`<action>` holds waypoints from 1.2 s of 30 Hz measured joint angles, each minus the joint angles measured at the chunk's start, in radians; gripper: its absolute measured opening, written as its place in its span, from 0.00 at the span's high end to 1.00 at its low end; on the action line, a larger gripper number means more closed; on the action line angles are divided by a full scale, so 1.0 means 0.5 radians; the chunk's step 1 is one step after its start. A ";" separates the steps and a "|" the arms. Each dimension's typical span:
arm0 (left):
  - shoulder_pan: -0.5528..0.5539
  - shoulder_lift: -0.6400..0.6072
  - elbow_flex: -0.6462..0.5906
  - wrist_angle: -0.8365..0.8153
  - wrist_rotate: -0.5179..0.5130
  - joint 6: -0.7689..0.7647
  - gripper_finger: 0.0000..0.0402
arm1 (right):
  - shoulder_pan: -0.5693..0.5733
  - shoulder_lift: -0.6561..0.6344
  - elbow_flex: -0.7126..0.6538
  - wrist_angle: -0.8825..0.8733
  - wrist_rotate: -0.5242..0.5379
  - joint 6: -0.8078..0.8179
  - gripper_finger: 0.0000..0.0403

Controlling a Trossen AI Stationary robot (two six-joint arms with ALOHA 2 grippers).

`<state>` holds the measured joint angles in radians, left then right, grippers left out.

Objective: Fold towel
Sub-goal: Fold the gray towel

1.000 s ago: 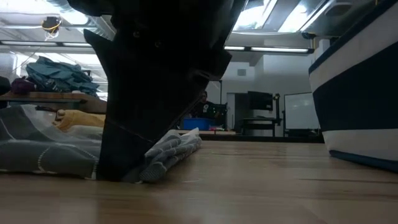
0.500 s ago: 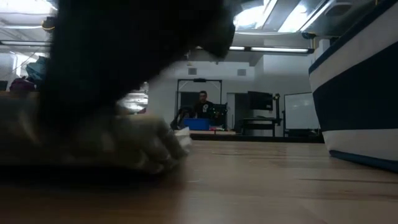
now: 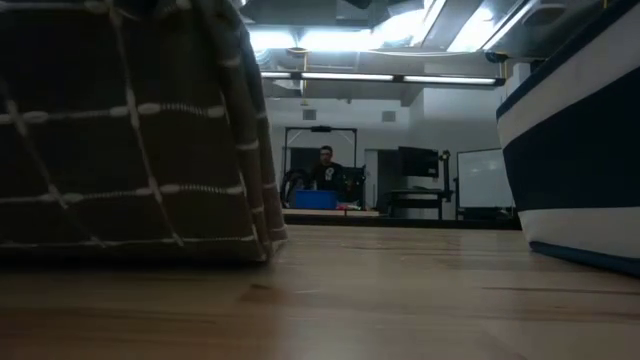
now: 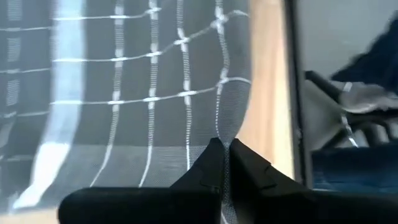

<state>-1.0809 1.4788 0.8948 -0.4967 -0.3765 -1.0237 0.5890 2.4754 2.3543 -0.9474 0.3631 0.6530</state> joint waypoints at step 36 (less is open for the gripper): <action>0.138 -0.002 0.343 -1.713 -0.587 -1.266 1.00 | -0.308 -0.142 0.004 -0.151 0.583 0.475 1.00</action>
<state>-1.0119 1.4776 1.0664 -1.3533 -0.6698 -1.6568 0.4352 2.4042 2.3562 -1.0231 0.6548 0.8903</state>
